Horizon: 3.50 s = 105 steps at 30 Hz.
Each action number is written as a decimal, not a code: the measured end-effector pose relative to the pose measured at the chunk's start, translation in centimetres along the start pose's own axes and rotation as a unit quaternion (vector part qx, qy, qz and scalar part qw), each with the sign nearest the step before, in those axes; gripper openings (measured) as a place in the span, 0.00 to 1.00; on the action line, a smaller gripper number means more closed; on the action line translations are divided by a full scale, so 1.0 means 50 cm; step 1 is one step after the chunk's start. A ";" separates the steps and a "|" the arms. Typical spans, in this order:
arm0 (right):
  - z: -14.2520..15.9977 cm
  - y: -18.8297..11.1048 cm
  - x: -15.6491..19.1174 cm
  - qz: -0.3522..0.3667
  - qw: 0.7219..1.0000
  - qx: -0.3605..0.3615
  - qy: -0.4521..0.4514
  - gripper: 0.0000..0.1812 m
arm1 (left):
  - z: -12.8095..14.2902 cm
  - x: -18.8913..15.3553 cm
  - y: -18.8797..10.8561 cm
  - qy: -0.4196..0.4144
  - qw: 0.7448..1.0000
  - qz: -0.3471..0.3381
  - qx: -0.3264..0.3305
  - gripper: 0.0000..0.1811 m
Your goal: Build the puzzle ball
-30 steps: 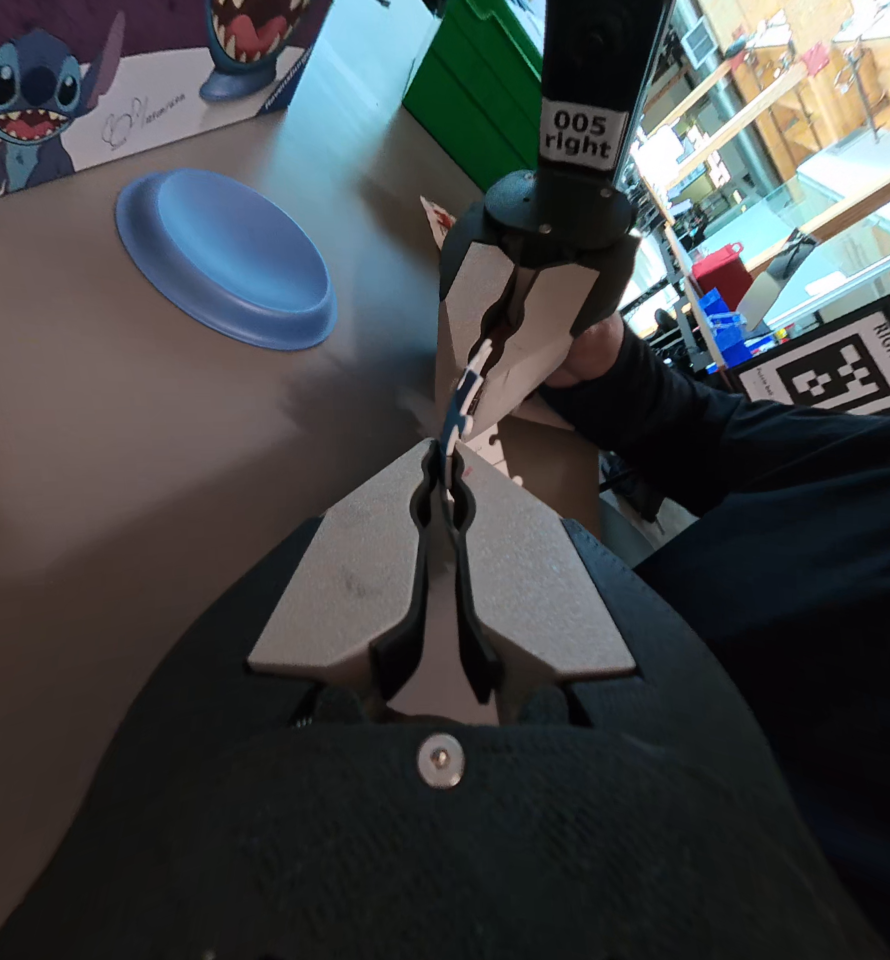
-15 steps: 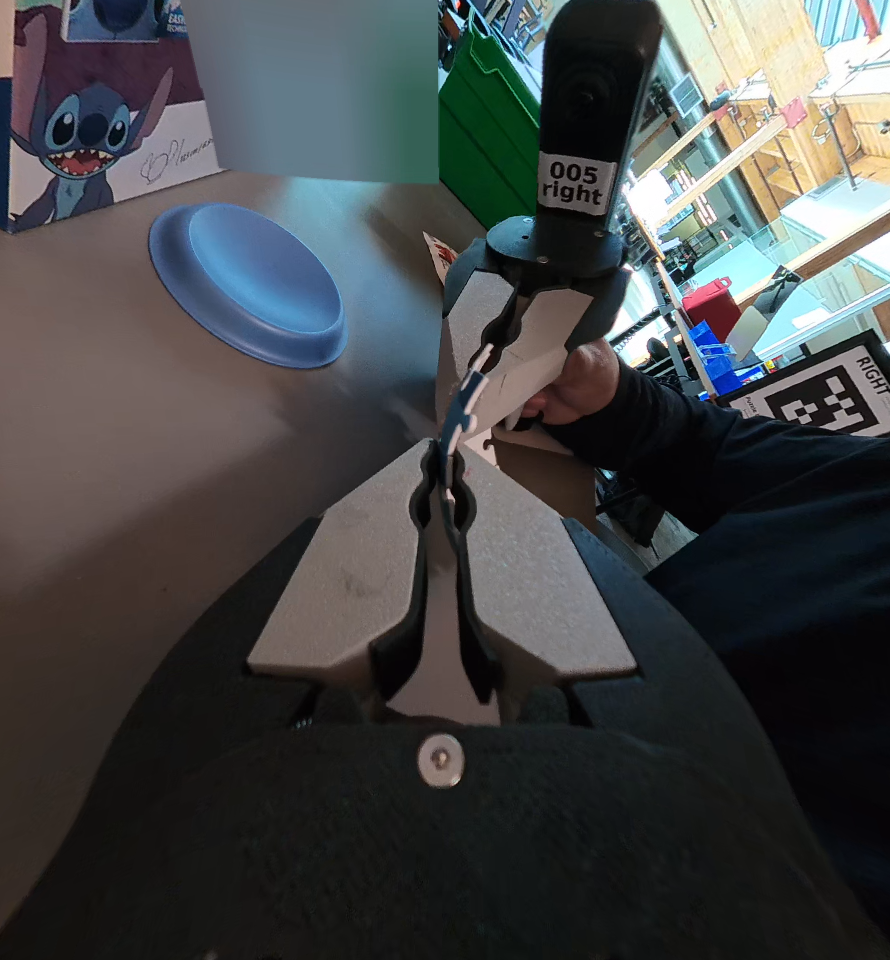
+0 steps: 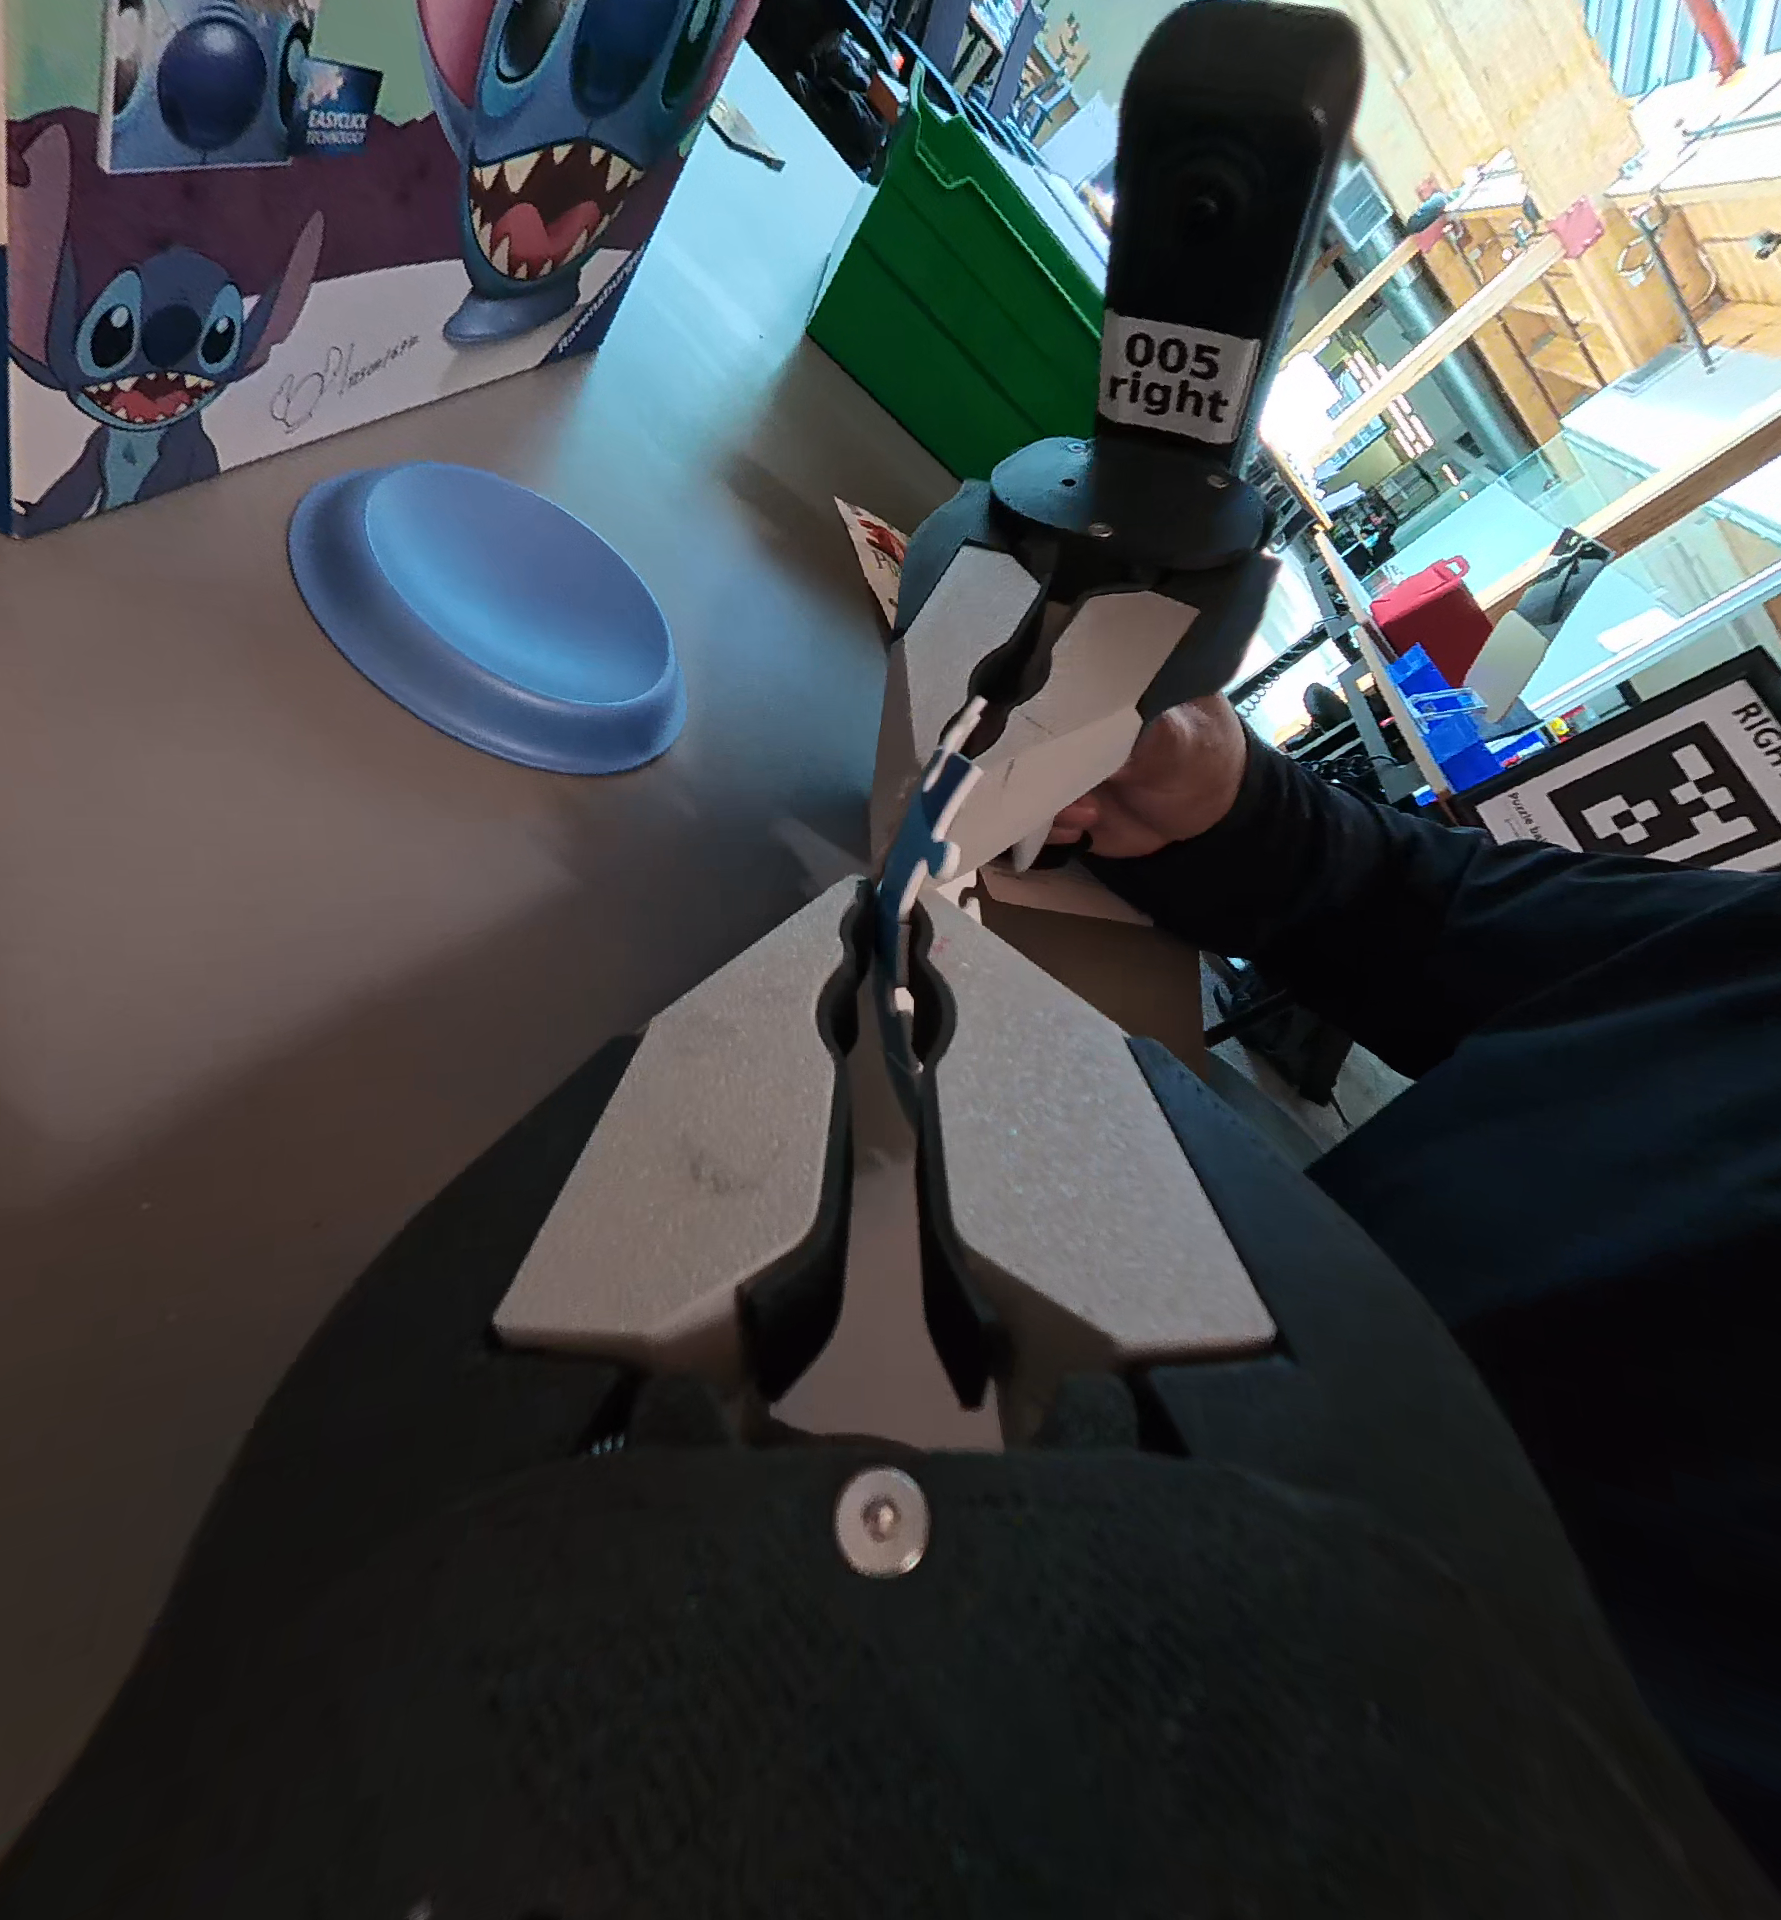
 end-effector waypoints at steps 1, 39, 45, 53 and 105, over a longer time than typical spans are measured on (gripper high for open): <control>-0.001 0.000 0.000 0.003 1.000 -0.002 -0.002 0.00 | -0.001 0.001 0.000 -0.003 1.000 0.000 -0.003 0.01; -0.014 0.001 0.017 -0.088 0.995 -0.009 0.051 0.02 | -0.016 -0.008 -0.009 0.058 0.998 -0.038 -0.003 0.00; -0.018 0.002 0.012 -0.066 0.997 -0.014 0.037 0.00 | -0.018 -0.006 -0.009 0.073 0.996 -0.060 0.000 0.00; -0.026 -0.003 0.028 -0.040 0.999 -0.028 -0.019 0.00 | -0.032 -0.018 -0.016 0.060 0.997 -0.043 -0.020 0.00; -0.038 -0.007 0.023 -0.096 0.994 -0.046 0.024 0.00 | -0.019 -0.010 -0.013 0.030 0.999 -0.017 -0.007 0.00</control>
Point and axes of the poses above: each gripper's, where its closed fingertips meet, y out along the fingers, z out of its underside, x = y × z across the jaws, the point moved 1 cm from there along -y, back along the fingers, and after that the axes turned 12 degrees about y, right-handed, at the moved point
